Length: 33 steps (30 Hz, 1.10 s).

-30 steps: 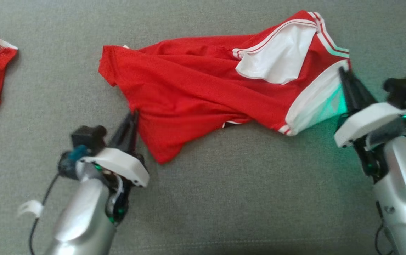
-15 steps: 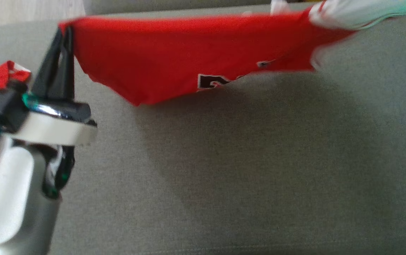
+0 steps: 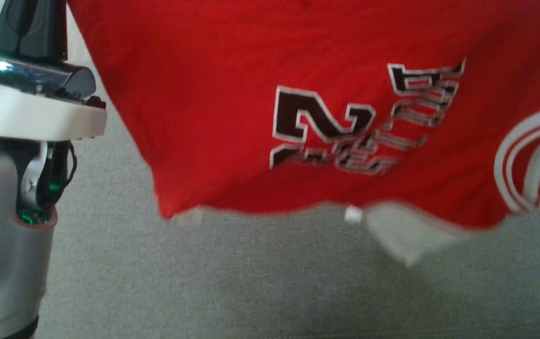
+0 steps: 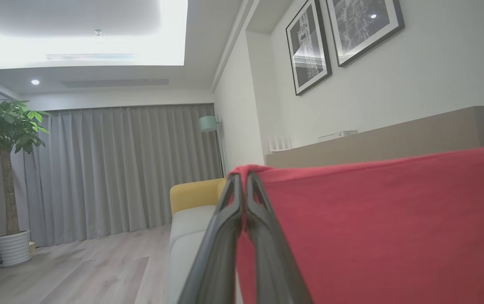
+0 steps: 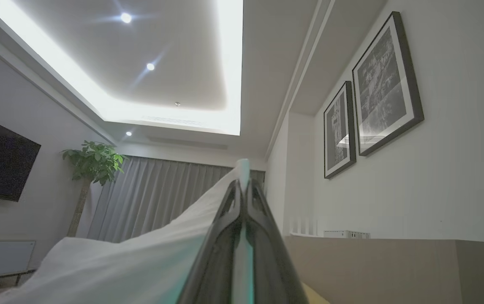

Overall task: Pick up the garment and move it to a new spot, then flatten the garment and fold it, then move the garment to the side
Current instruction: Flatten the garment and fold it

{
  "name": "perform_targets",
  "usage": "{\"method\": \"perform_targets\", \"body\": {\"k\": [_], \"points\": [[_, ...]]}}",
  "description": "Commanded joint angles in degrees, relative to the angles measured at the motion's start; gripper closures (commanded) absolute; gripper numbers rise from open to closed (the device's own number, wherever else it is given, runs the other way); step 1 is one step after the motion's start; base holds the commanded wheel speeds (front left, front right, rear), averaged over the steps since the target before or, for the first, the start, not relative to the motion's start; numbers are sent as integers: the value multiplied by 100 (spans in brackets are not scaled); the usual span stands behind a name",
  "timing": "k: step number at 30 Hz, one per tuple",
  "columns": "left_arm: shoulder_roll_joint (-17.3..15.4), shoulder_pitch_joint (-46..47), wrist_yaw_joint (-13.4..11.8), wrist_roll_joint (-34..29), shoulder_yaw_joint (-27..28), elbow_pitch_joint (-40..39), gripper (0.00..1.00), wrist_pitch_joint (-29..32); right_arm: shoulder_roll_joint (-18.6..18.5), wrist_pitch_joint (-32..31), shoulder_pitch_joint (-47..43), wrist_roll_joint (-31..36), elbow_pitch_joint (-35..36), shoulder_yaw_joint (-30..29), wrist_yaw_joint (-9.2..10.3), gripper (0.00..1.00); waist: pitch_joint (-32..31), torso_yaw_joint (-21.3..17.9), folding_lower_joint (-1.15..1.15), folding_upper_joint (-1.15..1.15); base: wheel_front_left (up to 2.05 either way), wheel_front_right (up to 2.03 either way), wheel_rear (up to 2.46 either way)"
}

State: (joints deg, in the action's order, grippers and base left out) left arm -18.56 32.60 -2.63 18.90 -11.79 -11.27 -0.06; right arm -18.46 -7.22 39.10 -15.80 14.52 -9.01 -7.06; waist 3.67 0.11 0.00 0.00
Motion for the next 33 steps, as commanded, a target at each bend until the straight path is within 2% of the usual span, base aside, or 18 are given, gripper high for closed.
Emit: {"method": "perform_targets", "body": {"k": [1,7,12,17,18,24,27,28,33], "points": [[-220,362,-72,28,286,-137,100,28,-14,-89,153,-35,76,98,-43,100,3,-9,0,0,0,0,0],[-96,510,-32,225,279,225,100,-34,76,-222,253,-101,-225,173,-43,100,140,-24,0,0,0,0,0],[88,1017,105,429,255,1055,100,-213,219,-140,679,-215,-930,274,-43,100,360,27,0,0,0,0,0],[318,2071,285,394,144,2289,100,-663,337,199,1719,-216,-2072,487,-43,100,669,108,0,0,0,0,0],[436,2514,344,379,109,2856,100,-893,386,411,2190,-191,-2606,620,-43,100,769,142,0,0,0,0,0],[632,3607,438,301,125,4502,100,-1365,655,1141,3415,-36,-4188,1083,-43,100,961,113,0,0,0,0,0],[699,3853,511,255,98,5211,100,-1442,793,1290,3735,27,-5044,1384,-43,100,1078,60,0,0,0,0,0],[699,3853,511,255,98,5211,100,-1442,793,1290,3735,27,-5044,1384,-43,100,1078,60,0,0,0,0,0],[859,3778,606,301,94,6406,100,-1481,1030,1379,3800,0,-6302,1905,-43,100,1288,-2,0,0,0,0,0]]}}
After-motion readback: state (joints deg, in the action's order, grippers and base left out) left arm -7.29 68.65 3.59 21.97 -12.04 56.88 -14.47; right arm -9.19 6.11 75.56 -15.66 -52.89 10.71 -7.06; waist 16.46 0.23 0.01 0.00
